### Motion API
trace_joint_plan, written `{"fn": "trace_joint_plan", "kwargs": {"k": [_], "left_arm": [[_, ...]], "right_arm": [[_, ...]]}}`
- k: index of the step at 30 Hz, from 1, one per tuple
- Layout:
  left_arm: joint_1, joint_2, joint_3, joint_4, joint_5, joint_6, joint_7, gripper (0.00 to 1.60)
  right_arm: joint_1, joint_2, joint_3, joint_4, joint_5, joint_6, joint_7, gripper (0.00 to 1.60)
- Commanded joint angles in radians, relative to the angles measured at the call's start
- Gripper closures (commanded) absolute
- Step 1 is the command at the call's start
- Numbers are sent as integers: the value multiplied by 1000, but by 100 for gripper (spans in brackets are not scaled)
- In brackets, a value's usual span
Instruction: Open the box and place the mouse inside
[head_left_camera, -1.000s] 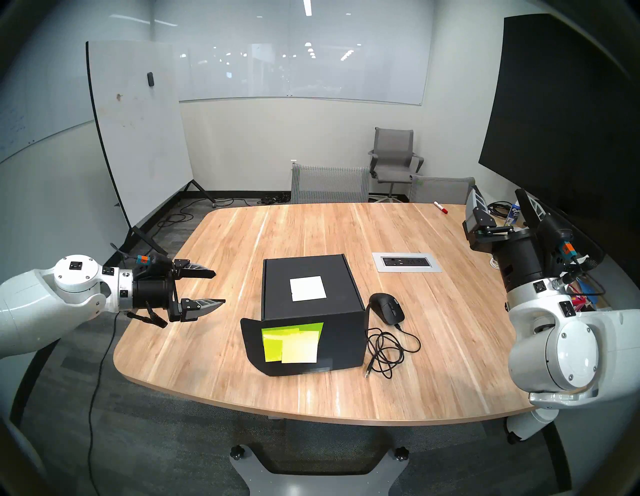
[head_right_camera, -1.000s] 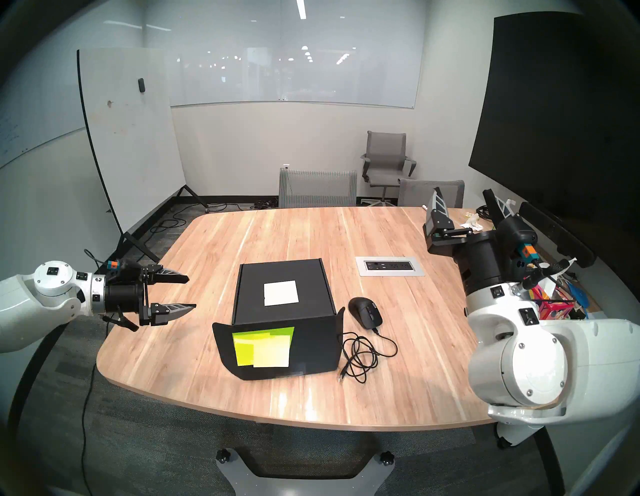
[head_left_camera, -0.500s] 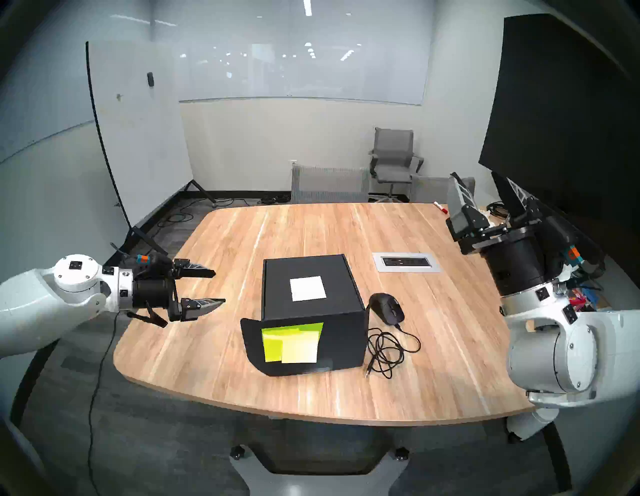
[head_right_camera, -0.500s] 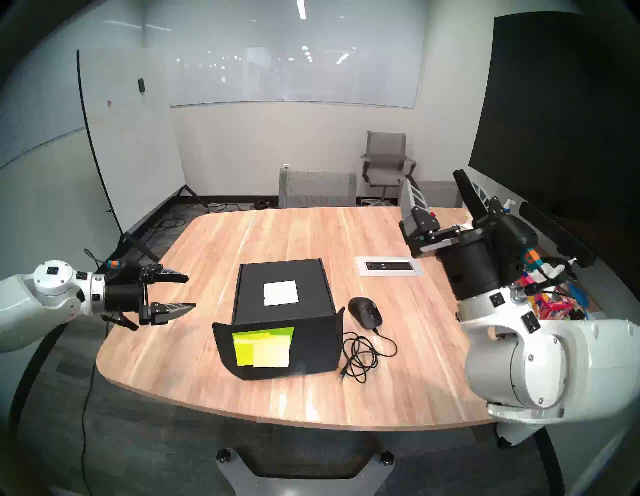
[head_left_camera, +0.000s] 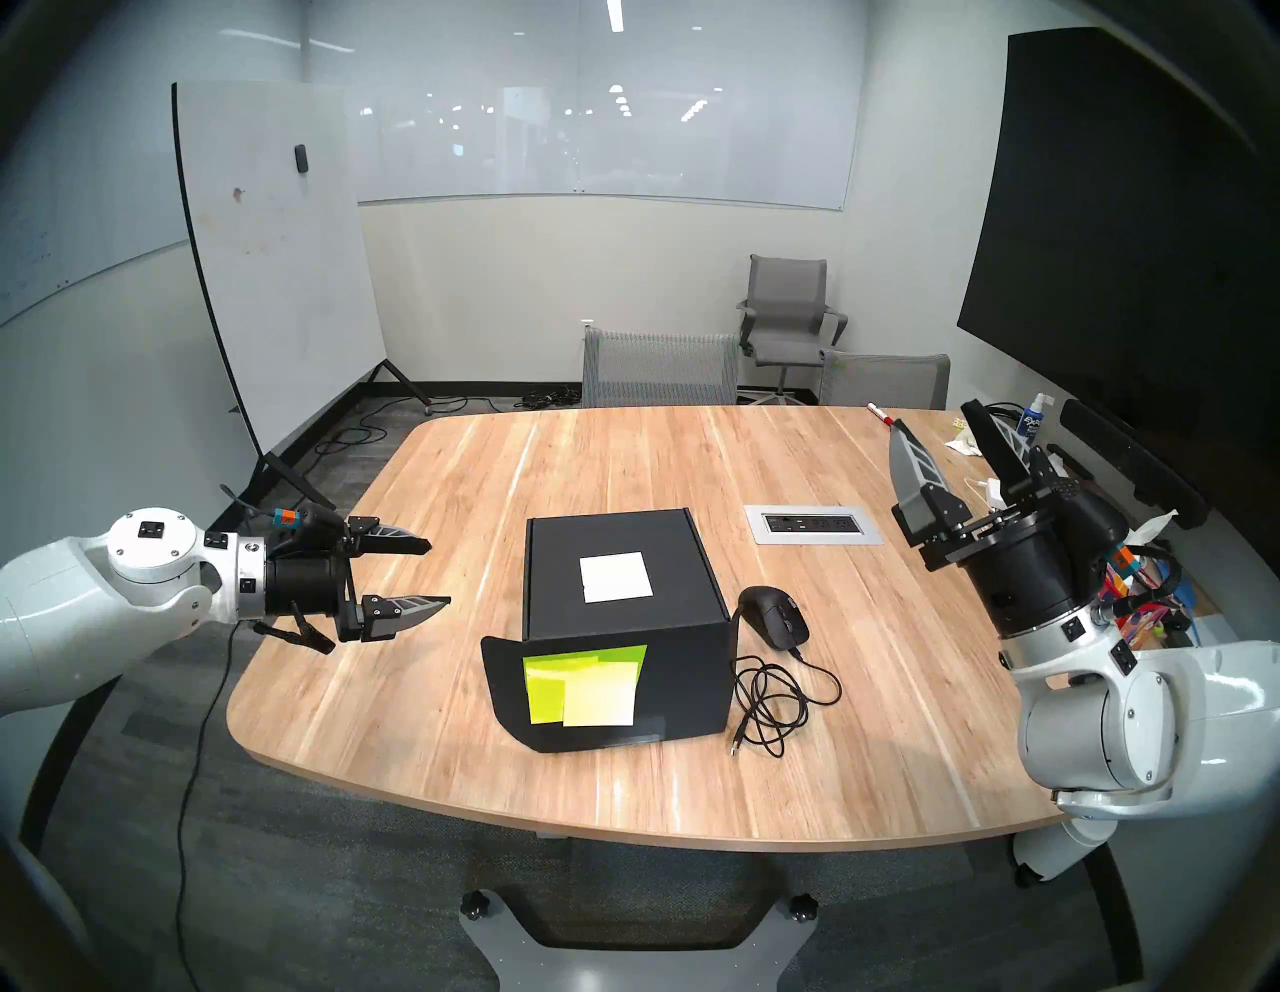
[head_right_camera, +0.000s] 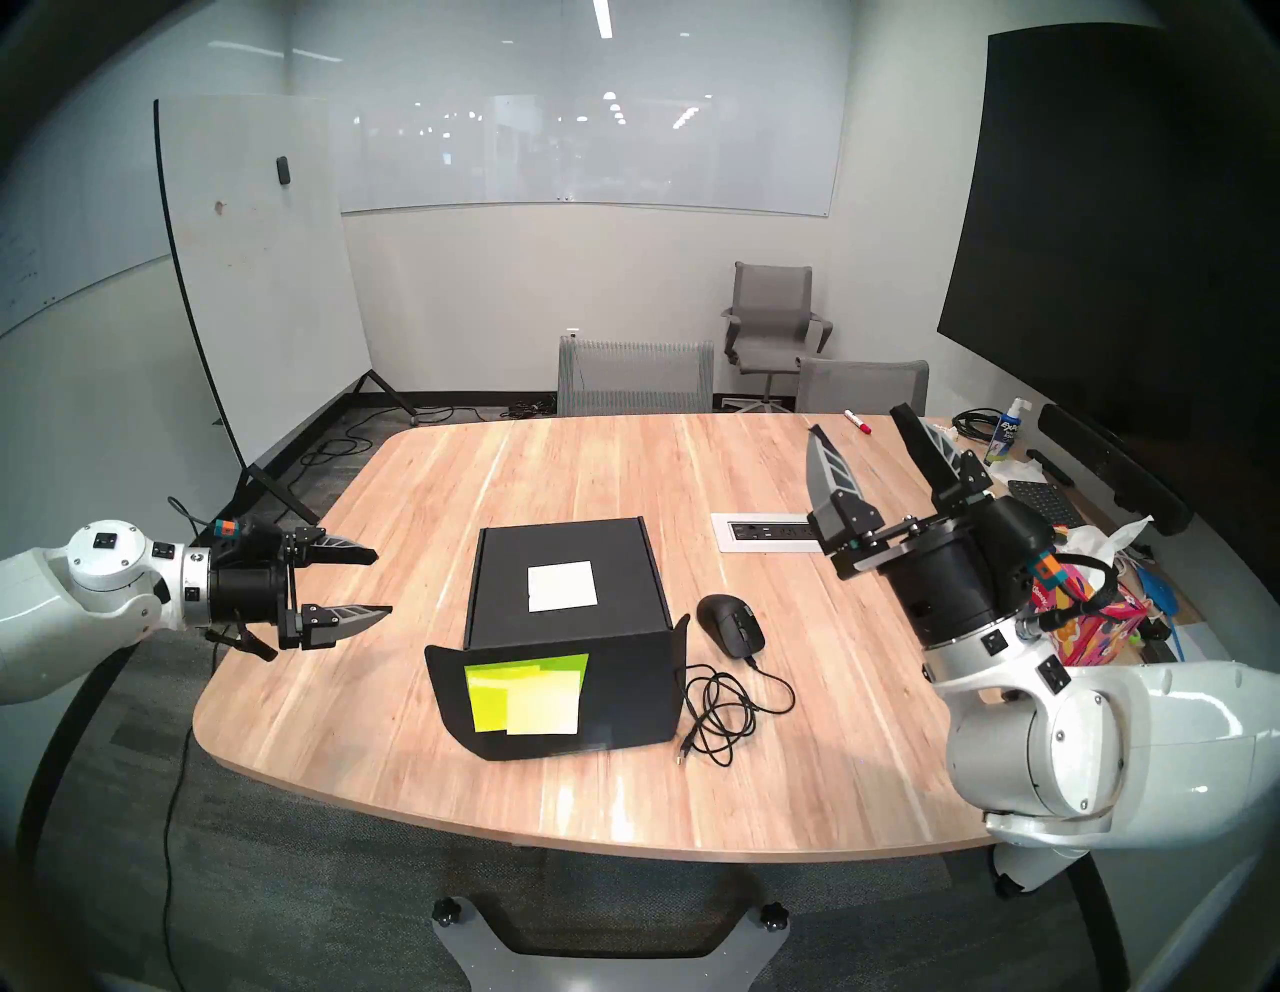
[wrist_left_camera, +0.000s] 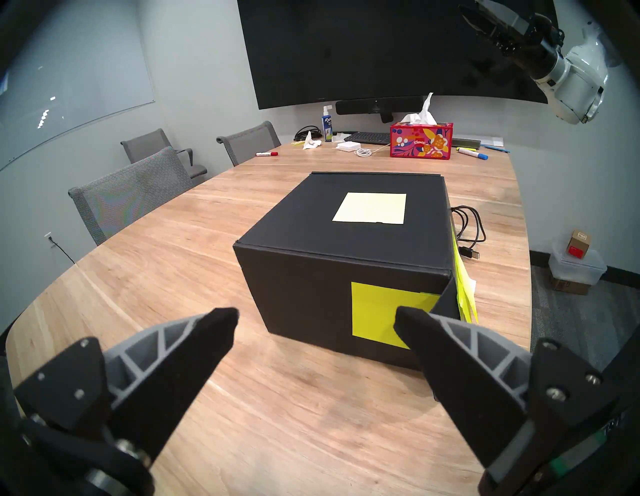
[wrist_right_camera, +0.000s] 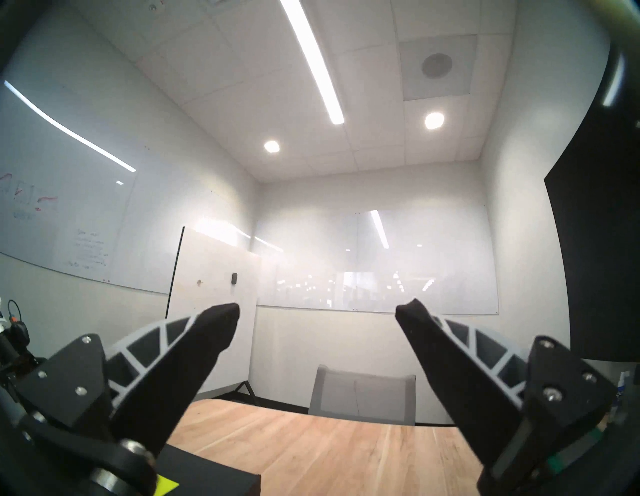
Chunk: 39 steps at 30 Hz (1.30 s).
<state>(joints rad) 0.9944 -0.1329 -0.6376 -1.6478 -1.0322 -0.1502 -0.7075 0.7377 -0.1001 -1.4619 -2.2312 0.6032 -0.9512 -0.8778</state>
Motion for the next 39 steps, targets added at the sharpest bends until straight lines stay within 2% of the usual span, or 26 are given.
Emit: {"fn": "trace_joint_plan", "kwargs": {"k": [1, 11, 23, 39], "left_arm": [[-14, 2, -13, -3, -2, -4, 0, 0], [-15, 2, -12, -3, -2, -4, 0, 0], [-18, 2, -11, -4, -2, -4, 1, 0], [-20, 2, -10, -4, -3, -4, 1, 0]], "right_arm": [[-21, 0, -35, 50, 36, -9, -39, 0], [-63, 0, -113, 79, 86, -9, -13, 0], [-102, 0, -193, 58, 132, -9, 8, 0], [-105, 0, -240, 59, 176, -9, 6, 0]]}}
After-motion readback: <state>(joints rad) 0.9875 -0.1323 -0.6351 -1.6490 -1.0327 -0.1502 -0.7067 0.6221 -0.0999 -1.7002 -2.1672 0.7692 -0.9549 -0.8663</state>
